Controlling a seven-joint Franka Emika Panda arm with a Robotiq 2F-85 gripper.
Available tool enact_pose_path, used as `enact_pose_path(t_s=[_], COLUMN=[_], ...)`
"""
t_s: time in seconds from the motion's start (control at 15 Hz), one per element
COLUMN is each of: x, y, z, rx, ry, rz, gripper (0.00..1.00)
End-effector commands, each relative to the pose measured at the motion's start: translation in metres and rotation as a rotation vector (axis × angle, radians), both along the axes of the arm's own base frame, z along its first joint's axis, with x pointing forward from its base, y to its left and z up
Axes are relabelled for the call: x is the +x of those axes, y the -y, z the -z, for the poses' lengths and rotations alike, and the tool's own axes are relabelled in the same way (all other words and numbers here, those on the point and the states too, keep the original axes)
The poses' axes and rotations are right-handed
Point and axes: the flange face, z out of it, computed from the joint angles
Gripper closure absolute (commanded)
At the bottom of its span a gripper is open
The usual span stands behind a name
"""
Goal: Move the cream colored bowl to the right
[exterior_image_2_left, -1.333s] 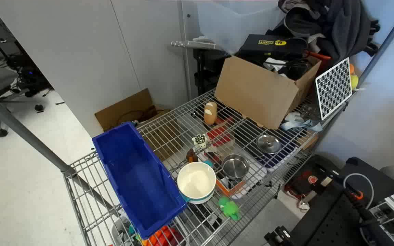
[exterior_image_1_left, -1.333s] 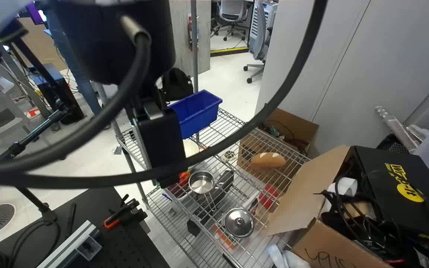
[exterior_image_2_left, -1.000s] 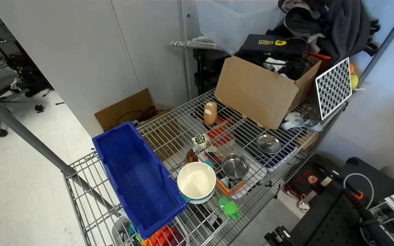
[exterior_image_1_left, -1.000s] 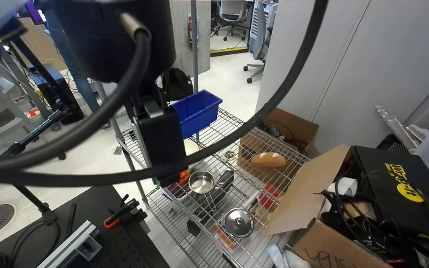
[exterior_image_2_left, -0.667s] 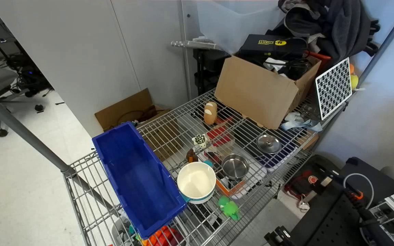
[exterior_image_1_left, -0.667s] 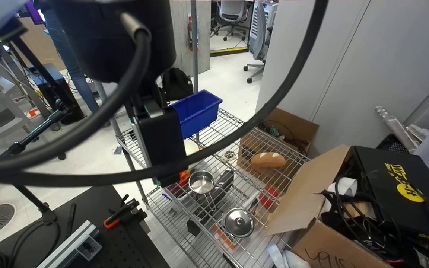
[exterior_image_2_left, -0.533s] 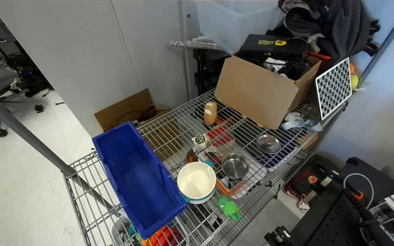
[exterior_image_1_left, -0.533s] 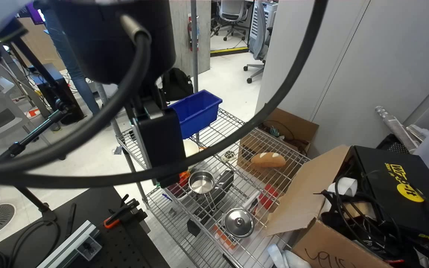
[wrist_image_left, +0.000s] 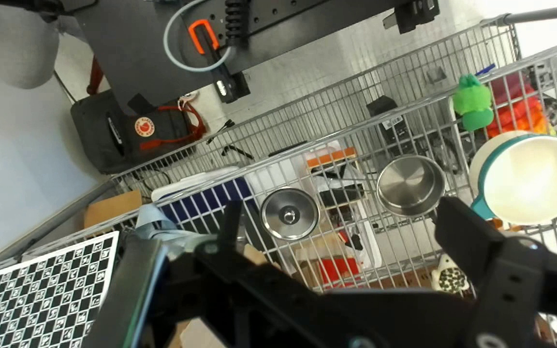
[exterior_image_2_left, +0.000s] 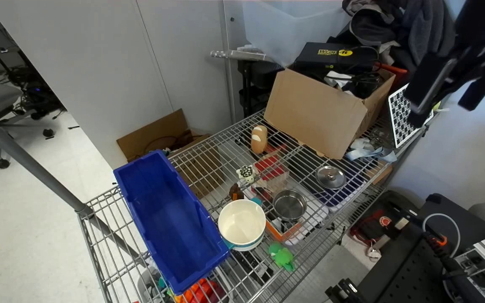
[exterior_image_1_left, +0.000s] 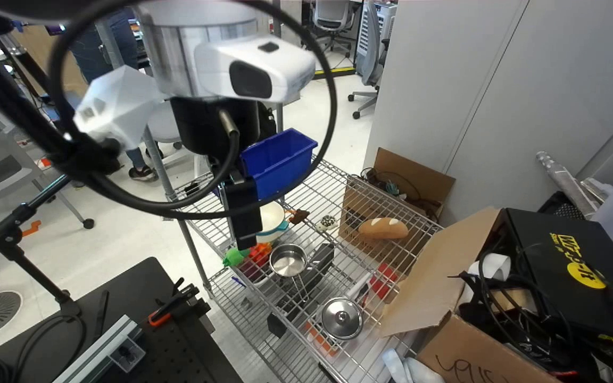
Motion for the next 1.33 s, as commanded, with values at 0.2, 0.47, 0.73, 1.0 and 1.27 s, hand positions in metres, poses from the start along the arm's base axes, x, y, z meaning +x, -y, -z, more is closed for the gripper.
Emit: enact_pose_path(t_s=[0.2,0.47,0.73,1.0,1.27], x=[0.062,0.090,0.115,0.131,0.137], y=[-0.081,-0.107,-0.132,-0.156,-0.169], z=[0.106,0.165,0.208,0.243,0.275], rx=[-0.011,0.007,0.038,0.075,0.040], ry=[-0.069,-0.029,0.037,0.078,0.055], rz=[0.088,0.160,0.160,0.126,0.089], gripper=[0.00,0.00,0.00,0.00,0.00])
